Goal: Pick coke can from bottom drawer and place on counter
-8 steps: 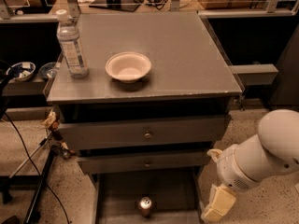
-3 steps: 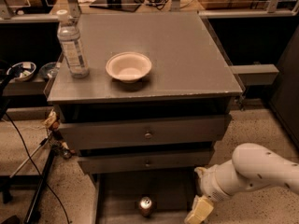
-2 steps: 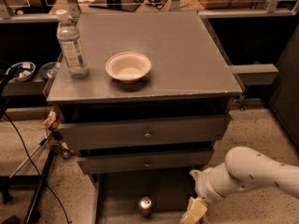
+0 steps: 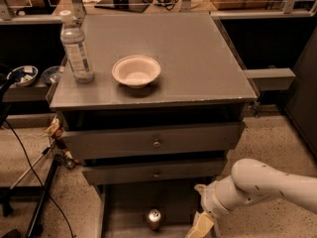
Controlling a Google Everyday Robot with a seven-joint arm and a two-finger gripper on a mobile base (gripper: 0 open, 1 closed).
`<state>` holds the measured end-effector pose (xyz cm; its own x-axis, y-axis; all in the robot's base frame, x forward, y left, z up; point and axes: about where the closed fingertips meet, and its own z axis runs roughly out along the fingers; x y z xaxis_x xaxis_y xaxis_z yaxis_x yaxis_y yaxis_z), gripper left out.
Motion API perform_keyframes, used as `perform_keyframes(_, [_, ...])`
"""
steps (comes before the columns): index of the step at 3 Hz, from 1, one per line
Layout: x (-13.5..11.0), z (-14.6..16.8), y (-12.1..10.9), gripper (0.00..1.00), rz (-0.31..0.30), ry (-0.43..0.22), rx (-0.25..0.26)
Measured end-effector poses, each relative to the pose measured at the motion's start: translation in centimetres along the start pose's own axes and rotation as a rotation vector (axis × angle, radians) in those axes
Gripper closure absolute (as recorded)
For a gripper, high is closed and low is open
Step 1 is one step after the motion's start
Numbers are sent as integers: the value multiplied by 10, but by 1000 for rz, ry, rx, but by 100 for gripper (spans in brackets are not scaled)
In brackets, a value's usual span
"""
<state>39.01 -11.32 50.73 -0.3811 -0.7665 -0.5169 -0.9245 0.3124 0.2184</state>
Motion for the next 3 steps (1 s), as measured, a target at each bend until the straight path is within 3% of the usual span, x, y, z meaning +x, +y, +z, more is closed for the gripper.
perform_keyframes(2, [39, 22, -30, 0, 6, -92, 19])
perform_keyframes(3, [76, 36, -55, 0, 0, -36, 16])
